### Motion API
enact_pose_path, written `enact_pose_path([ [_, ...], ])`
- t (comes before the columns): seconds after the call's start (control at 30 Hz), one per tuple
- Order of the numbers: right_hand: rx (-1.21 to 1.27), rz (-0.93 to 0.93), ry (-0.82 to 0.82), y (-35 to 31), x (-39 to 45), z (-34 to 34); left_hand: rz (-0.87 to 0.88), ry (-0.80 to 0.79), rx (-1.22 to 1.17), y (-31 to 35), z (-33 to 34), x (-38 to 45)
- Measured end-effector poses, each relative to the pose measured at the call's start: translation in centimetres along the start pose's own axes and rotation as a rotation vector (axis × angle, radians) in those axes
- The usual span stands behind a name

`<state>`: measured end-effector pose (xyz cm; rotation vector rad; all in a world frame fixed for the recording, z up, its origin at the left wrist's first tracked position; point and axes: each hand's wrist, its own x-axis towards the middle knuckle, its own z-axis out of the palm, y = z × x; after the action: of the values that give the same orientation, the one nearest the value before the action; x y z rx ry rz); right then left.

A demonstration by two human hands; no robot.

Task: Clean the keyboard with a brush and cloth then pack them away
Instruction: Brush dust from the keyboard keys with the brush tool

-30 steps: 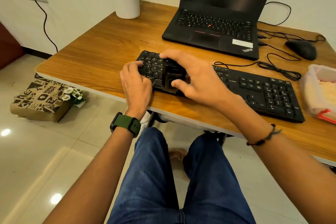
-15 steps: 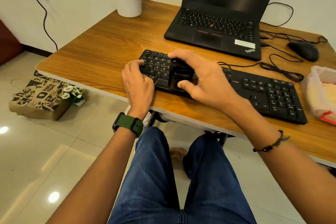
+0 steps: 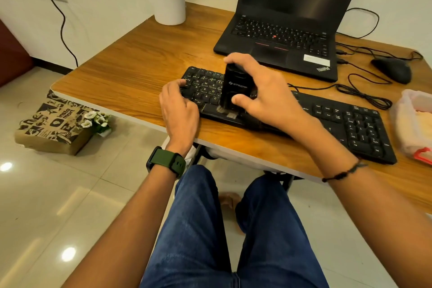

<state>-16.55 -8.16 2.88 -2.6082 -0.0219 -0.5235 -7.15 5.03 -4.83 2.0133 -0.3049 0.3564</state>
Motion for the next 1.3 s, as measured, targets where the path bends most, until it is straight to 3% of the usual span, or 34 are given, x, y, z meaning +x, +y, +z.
enact_pose_path([
  [0.27,0.041,0.141,-0.057,1.3,-1.3,-4.3,-0.015,-0.012,-0.003,-0.1,0.1,0.0],
  [0.67,0.088,-0.043,-0.036,-2.1,4.7,2.8,-0.190,-0.021,-0.271,0.0,-1.1,0.3],
  [0.87,0.247,-0.026,0.065,-3.3,6.4,4.0,-0.240,-0.037,-0.385,-0.4,-1.1,0.5],
  [1.1,0.105,0.004,-0.135,-2.1,5.9,2.2,-0.317,-0.025,-0.415,-0.4,-1.2,0.6],
  [1.3,0.114,0.032,-0.134,-2.3,6.2,1.6,-0.353,-0.032,-0.447,-0.4,-1.3,0.7],
])
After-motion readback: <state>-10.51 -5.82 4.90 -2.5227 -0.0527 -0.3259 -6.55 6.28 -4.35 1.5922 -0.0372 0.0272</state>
